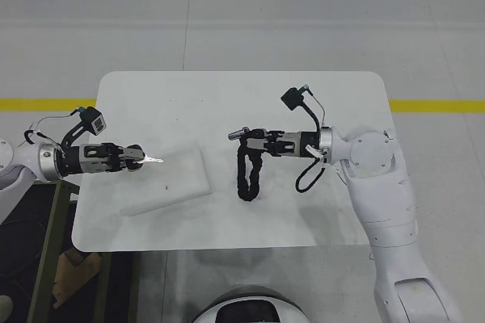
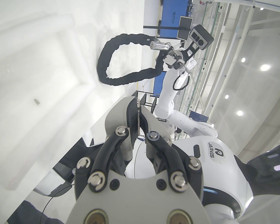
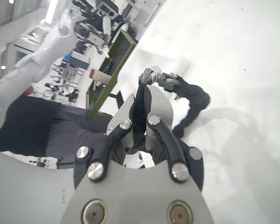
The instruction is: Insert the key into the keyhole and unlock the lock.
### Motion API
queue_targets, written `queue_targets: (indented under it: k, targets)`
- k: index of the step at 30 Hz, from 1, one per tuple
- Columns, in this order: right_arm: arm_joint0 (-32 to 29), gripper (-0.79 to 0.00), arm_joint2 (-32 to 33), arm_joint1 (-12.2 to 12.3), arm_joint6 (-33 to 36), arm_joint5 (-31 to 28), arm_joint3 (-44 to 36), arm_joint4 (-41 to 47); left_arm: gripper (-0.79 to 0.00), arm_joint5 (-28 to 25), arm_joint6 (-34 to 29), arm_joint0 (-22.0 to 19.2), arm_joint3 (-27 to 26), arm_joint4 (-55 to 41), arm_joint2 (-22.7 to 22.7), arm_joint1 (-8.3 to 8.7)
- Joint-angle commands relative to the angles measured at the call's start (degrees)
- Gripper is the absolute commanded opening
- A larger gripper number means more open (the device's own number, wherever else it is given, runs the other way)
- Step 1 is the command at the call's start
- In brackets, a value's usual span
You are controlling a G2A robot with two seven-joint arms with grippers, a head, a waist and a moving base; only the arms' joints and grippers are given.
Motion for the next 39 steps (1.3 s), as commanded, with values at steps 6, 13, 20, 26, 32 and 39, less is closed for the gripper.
queue_targets:
  k: [6, 13, 20, 26, 32, 39]
  targets:
    - [1.66, -0.785, -0.88, -0.30, 2.05, -2.24, 6.34, 20.92, -0.785, -6.91, -1.82, 8.40, -3.51, -22.41, -4.84, -0.19]
    - [3.48, -0.785, -3.88, -1.41, 7.28, -2.60, 13.85, 40.56, -0.785, -4.12, -8.17, 10.43, -4.10, -30.85, -5.82, -3.82]
    - [4.25, -0.785, -6.29, -2.63, 13.52, 3.77, 19.34, 55.78, -0.785, -3.45, -10.04, 10.45, -3.74, -30.26, -6.58, -6.15]
    - [4.25, -0.785, -6.29, -2.63, 13.52, 3.77, 19.34, 55.78, -0.785, -3.45, -10.04, 10.45, -3.74, -30.26, -6.58, -6.15]
    - [2.19, -0.785, -6.44, -2.58, 12.92, 3.57, 17.92, 55.44, -0.785, -8.34, -4.18, 15.58, -8.47, -26.09, -7.81, -6.40]
    - [-4.90, -0.785, -7.41, -3.08, 5.50, 1.22, 8.70, 56.59, -0.785, -19.89, 9.03, 19.82, -14.47, -17.12, -10.23, -8.80]
